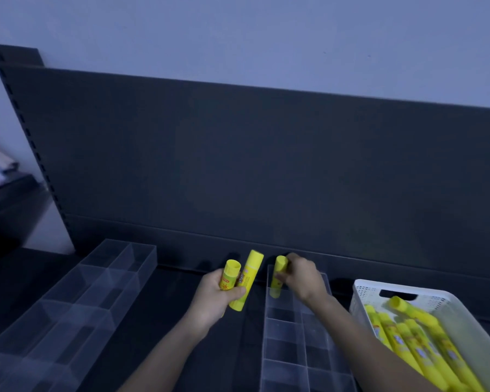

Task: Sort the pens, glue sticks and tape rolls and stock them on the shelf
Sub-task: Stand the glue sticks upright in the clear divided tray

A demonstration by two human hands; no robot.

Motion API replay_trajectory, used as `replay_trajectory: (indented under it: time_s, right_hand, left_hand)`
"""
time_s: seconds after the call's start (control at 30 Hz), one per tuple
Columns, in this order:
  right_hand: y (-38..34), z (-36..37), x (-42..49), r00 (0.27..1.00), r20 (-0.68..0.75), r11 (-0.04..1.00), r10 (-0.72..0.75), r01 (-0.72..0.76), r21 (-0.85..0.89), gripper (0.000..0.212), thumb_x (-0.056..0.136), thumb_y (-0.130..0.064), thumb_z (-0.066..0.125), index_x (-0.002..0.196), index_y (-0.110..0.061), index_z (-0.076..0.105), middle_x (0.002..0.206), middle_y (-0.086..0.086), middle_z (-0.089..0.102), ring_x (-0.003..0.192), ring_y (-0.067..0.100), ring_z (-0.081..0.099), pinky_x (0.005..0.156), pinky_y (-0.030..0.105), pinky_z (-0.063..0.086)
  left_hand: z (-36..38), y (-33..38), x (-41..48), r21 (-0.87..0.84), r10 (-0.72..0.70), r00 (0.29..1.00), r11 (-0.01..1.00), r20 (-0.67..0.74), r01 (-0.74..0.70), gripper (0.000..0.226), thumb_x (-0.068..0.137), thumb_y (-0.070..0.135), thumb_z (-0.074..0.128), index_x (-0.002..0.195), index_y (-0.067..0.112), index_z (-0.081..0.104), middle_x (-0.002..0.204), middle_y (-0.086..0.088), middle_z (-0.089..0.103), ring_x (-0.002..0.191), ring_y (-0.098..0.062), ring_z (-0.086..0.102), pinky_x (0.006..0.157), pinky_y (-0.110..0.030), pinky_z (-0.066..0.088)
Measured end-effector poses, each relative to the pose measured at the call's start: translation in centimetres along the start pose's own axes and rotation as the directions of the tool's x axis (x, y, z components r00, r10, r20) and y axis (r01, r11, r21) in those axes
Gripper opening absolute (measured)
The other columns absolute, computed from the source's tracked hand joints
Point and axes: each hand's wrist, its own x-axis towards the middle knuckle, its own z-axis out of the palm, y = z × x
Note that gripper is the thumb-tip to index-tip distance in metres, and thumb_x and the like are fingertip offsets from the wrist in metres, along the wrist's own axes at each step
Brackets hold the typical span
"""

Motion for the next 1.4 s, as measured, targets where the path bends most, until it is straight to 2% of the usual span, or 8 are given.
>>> replay_trajectory:
  time_s: [0.23,0.37,0.5,0.63,0.8,0.97,1.1,1.4]
  right_hand:
    - [-0.1,0.4,0.1,1.0,0.008,0.999,-0.027,0.027,-0.022,0.021,0.082,-0.03,0.065,0.083,-0.018,0.049,0.094,0.008,0.064,0.088,0.027,0.059,0.065,0.029,0.041]
    - [0.4,-0.2,-0.2,0.999,0.023,0.999,-0.023,0.022,0.038,0.03,0.078,-0.028,0.071,0.102,-0.012,0.06,0.098,0.007,0.067,0.094,0.024,0.059,0.077,0.032,0.048]
    - [0.2,-1.9,-1.7,0.989,-0.141,0.957,-0.047,0.084,0.276,0.024,0.082,-0.022,0.068,0.104,-0.011,0.067,0.095,0.004,0.071,0.094,0.018,0.063,0.084,0.031,0.05]
    - [-0.9,-3.3,-3.4,0.992,-0.034,0.815,-0.122,0.12,0.567,0.013,0.083,-0.021,0.067,0.083,-0.008,0.07,0.084,0.016,0.07,0.076,0.017,0.061,0.077,0.036,0.05]
    - [-1.3,-4.5,-3.9,0.99,-0.025,0.742,-0.139,0.121,0.659,0.009,0.083,-0.01,0.066,0.083,0.0,0.065,0.084,0.021,0.068,0.077,0.019,0.06,0.077,0.034,0.049]
    - [-0.5,-7.1,-2.5,0.969,-0.236,0.877,-0.078,0.179,0.446,0.005,0.083,-0.011,0.066,0.079,-0.012,0.063,0.069,-0.003,0.062,0.065,0.01,0.055,0.061,0.013,0.042]
    - [0.1,-5.3,-1.4,0.976,-0.184,0.962,-0.115,0.155,0.223,0.012,0.083,-0.014,0.064,0.092,-0.007,0.064,0.078,0.004,0.061,0.075,0.019,0.056,0.067,0.025,0.042]
    - [2.2,-1.2,-0.4,0.994,-0.074,0.995,-0.075,0.079,0.056,0.025,0.084,-0.019,0.062,0.107,-0.011,0.06,0.096,0.008,0.067,0.091,0.025,0.061,0.076,0.03,0.047]
  left_hand:
    - [0.8,-0.3,0.6,-0.028,-0.018,1.0,0.999,0.007,0.018,0.019,0.082,-0.003,0.064,0.084,0.015,0.063,0.079,0.0,0.064,0.072,-0.01,0.059,0.057,-0.007,0.047]
    - [1.2,-0.1,0.7,-0.035,-0.02,1.0,0.999,0.0,0.02,0.019,0.082,-0.001,0.065,0.084,0.017,0.063,0.08,0.001,0.065,0.074,-0.01,0.06,0.062,-0.013,0.047]
    - [1.9,0.4,0.5,-0.075,0.015,1.0,0.997,0.017,-0.014,0.021,0.08,-0.003,0.065,0.087,0.017,0.063,0.08,0.003,0.066,0.073,-0.007,0.061,0.058,-0.008,0.048]
    - [3.3,1.1,0.5,-0.123,0.059,0.996,0.991,0.064,-0.051,0.023,0.079,-0.007,0.065,0.089,0.014,0.063,0.078,0.004,0.067,0.063,0.003,0.064,0.057,-0.009,0.048]
    - [4.7,1.3,0.6,-0.062,0.115,0.988,0.992,0.106,-0.109,0.017,0.082,-0.004,0.063,0.09,0.01,0.06,0.082,-0.001,0.064,0.068,-0.003,0.062,0.061,-0.009,0.049]
    - [3.2,0.8,1.3,0.139,0.08,0.996,0.987,-0.03,-0.075,0.019,0.093,0.024,0.054,0.082,0.013,0.042,0.069,0.0,0.046,0.057,-0.012,0.047,0.057,-0.023,0.043]
    - [2.7,0.7,1.0,0.115,-0.02,1.0,0.993,0.01,0.018,0.012,0.095,0.025,0.046,0.088,0.017,0.042,0.077,-0.003,0.05,0.067,-0.014,0.048,0.064,-0.026,0.041]
    - [1.4,-0.2,1.1,0.184,0.132,0.991,0.974,-0.005,-0.129,0.011,0.085,0.015,0.065,0.075,0.014,0.061,0.071,0.003,0.056,0.066,-0.006,0.052,0.063,-0.013,0.043]
